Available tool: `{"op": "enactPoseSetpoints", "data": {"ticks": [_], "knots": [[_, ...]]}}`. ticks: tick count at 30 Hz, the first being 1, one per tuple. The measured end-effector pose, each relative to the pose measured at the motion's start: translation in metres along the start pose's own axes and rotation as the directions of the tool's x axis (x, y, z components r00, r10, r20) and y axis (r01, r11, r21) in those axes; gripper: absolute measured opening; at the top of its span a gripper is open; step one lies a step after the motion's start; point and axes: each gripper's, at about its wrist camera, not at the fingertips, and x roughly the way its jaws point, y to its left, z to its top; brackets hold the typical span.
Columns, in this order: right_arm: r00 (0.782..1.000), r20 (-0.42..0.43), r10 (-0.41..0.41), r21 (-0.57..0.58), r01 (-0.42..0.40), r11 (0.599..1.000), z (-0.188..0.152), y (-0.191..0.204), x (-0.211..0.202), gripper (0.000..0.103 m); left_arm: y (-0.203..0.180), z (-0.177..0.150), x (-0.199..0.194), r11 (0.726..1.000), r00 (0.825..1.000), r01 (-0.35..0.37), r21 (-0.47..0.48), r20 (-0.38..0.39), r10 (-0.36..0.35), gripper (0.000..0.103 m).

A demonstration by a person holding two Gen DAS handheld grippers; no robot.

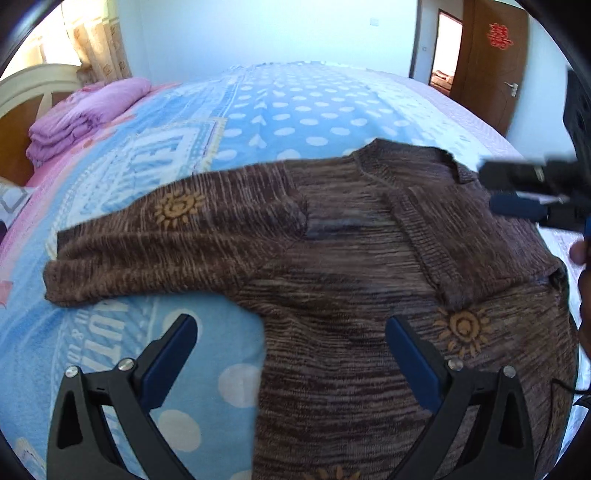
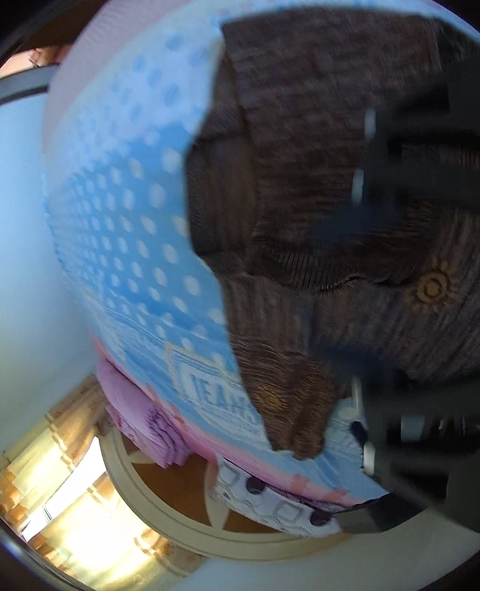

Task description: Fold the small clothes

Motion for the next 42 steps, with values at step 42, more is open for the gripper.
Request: {"op": "enactPoseSetpoints", "data": {"ticks": [42], "knots": [[0.797, 0.22, -0.562, 0.077, 0.56, 0.825, -0.125, -0.152, -0.156, 0.08, -0.072, 0.058, 0.039, 0.996, 0.998, 0.059, 0.063, 0.026, -0.061, 0.091]]}}
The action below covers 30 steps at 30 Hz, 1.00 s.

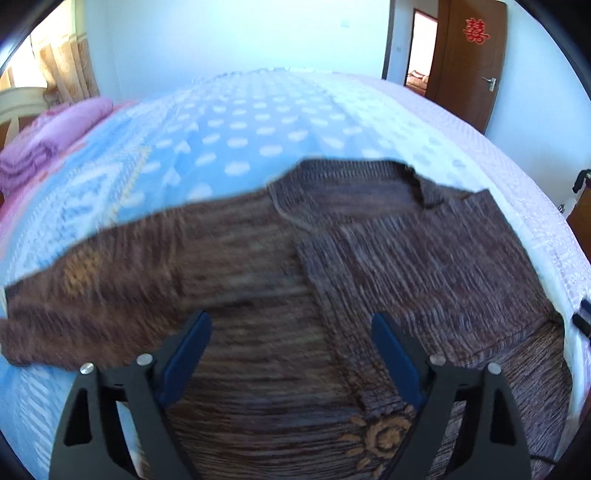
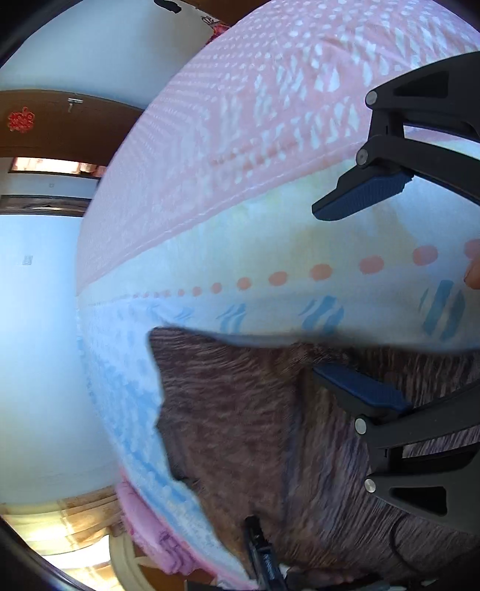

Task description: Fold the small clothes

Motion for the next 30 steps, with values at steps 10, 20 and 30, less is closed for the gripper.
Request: {"op": "enactPoseSetpoints", "data": {"ticks": [10, 20, 30], "knots": [[0.994, -0.005, 0.11, 0.062, -0.109, 0.992, 0.076, 0.008, 0.06, 0.047, -0.021, 0.023, 0.031, 0.999, 1.0, -0.025, 0.033, -0.016, 0.026, 0.091], [0.993, -0.097, 0.064, 0.049, -0.059, 0.997, 0.076, 0.025, 0.117, 0.004, -0.032, 0.034, 0.054, 0.996, 0.996, -0.085, 0.036, -0.016, 0.086, 0.095], [0.996, -0.04, 0.082, 0.077, -0.078, 0.994, 0.084, -0.001, 0.106, 0.006, -0.033, 0.03, 0.054, 0.996, 0.996, -0.085, 0.019, 0.009, 0.085, 0.101]]}}
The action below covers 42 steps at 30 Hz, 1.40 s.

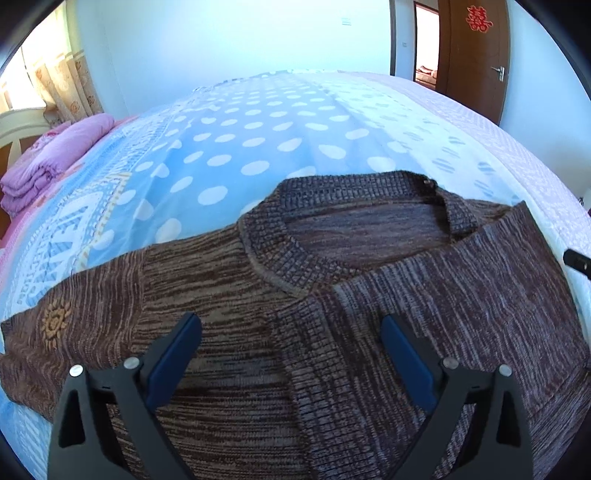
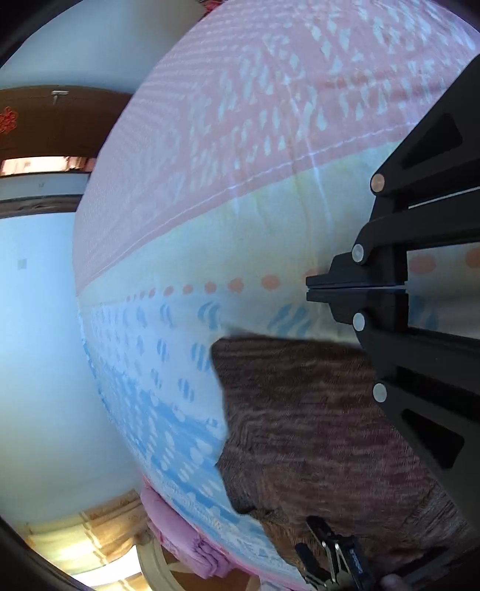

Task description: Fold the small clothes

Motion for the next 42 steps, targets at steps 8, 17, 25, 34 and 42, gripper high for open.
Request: {"op": "enactPoseSetpoints", "data": {"ticks": [8, 17, 25, 34, 42], "knots": [[0.999, -0.049, -0.002, -0.094, -0.003, 0.996, 0.02, 0.044, 0.024, 0.052, -0.007, -0.002, -0.009, 1.0, 1.0, 0.019, 0.0, 0.013, -0.019, 0.1], [0.998, -0.013, -0.053, -0.077, 0.052, 0.996, 0.019, 0.03, 0.021, 0.003, -0.019, 0.003, -0.012, 0.997, 0.997, -0.046, 0.069, 0.059, 0.042, 0.102], [0.998, -0.039, -0.048, -0.049, 0.046, 0.998, 0.013, 0.015, 0.03, 0.007, -0.021, 0.001, -0.002, 0.995, 0.999, -0.048, 0.082, 0.026, 0.046, 0.103], [0.99, -0.069, 0.12, -0.122, -0.128, 0.984, -0.028, 0.033, -0.035, 0.037, -0.008, -0.005, -0.005, 0.999, 0.999, -0.045, 0.02, -0.007, 0.045, 0.103], [0.987, -0.136, 0.091, -0.084, -0.103, 0.991, -0.07, 0.018, -0.04, 0.029, 0.012, -0.013, -0.004, 0.99, 0.992, 0.088, -0.113, -0.084, -0.098, 0.103]]}}
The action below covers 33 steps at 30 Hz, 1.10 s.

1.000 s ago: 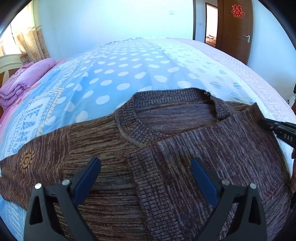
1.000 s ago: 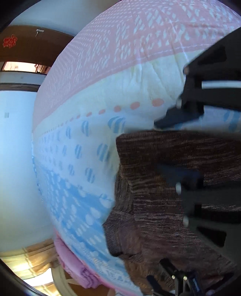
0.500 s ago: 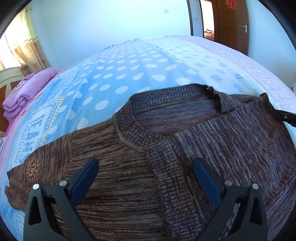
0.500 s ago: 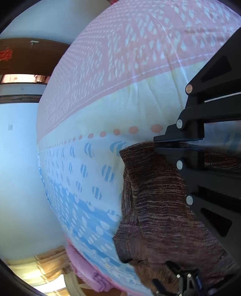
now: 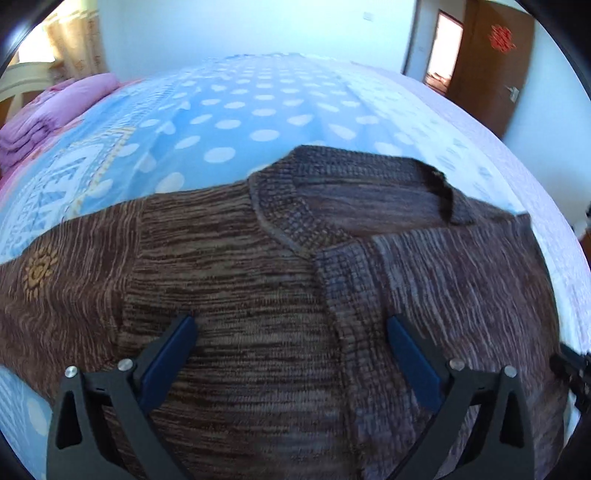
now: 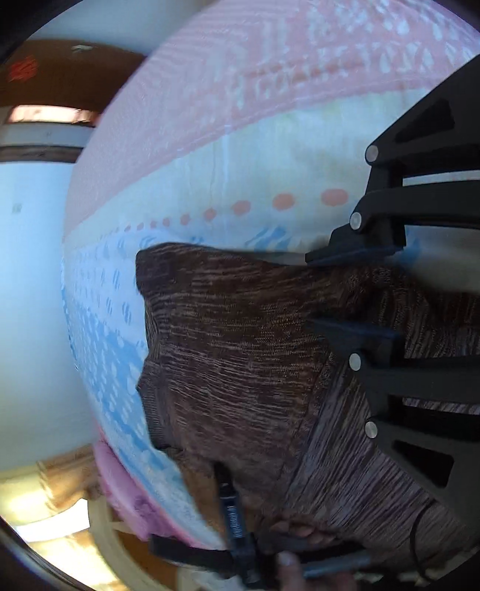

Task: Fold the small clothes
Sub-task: 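Grasp the other sweater sleeve cuff with the left tool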

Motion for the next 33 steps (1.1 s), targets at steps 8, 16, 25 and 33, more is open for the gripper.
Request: {"op": "enactPoseSetpoints", "data": {"ticks": [8, 16, 25, 33], "knots": [[0.995, 0.096, 0.029, -0.086, -0.021, 0.996, 0.004, 0.056, -0.035, 0.035, 0.068, -0.013, -0.071, 0.992, 0.972, -0.127, -0.015, 0.199, 0.128, 0.103], [0.991, 0.026, 0.131, -0.143, -0.126, 0.982, 0.014, 0.124, 0.022, 0.041, 0.175, -0.038, -0.09, 0.948, 0.935, -0.309, -0.073, 0.16, 0.317, 0.103], [0.996, 0.051, 0.074, -0.261, -0.059, 0.964, -0.006, 0.151, 0.035, 0.067, 0.295, -0.073, -0.087, 0.861, 0.888, -0.424, -0.28, 0.057, 0.456, 0.103], [0.998, 0.05, 0.042, -0.309, -0.024, 0.951, -0.008, 0.163, 0.041, 0.076, 0.34, -0.078, -0.094, 0.817, 0.901, -0.353, -0.456, 0.07, 0.429, 0.103]]}}
